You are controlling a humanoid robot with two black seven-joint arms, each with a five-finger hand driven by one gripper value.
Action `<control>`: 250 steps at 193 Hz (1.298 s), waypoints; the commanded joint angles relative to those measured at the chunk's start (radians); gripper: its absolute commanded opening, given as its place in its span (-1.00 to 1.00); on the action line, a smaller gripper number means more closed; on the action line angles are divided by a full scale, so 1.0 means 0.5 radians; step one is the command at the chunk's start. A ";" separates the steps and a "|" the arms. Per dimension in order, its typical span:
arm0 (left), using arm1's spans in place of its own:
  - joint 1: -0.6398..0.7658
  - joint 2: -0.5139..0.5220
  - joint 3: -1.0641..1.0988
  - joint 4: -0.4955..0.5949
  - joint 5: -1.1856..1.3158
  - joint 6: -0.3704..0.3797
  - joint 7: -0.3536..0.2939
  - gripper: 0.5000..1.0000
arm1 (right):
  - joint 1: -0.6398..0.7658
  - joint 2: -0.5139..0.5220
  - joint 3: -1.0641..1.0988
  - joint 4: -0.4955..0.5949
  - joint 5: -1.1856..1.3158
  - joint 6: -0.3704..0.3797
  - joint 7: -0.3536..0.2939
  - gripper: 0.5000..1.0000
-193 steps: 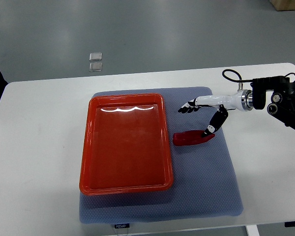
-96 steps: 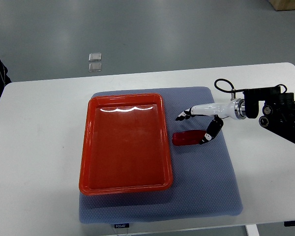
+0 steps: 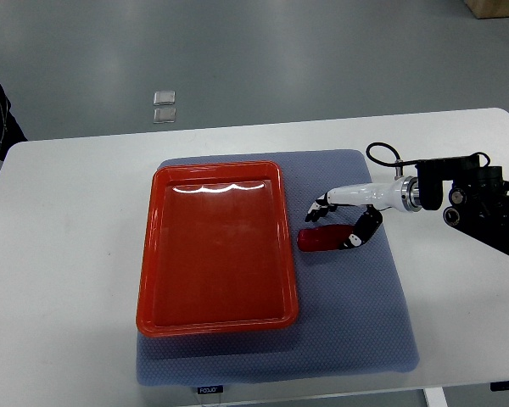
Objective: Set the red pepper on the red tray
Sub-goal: 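Lower the right hand onto the red pepper and close fingers around it, then lift the pepper with the right hand and carry it over the tray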
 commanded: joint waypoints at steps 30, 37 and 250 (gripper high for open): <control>0.000 0.000 0.000 0.000 -0.001 0.000 0.000 1.00 | 0.002 -0.001 -0.022 0.000 -0.018 -0.002 0.003 -0.35; 0.000 0.000 0.000 0.000 -0.001 0.000 0.000 1.00 | 0.002 -0.005 -0.022 0.000 -0.018 -0.002 0.003 -0.41; 0.000 0.000 0.000 0.000 -0.001 0.000 0.000 1.00 | 0.302 0.385 0.027 -0.080 0.099 0.001 0.074 -1.00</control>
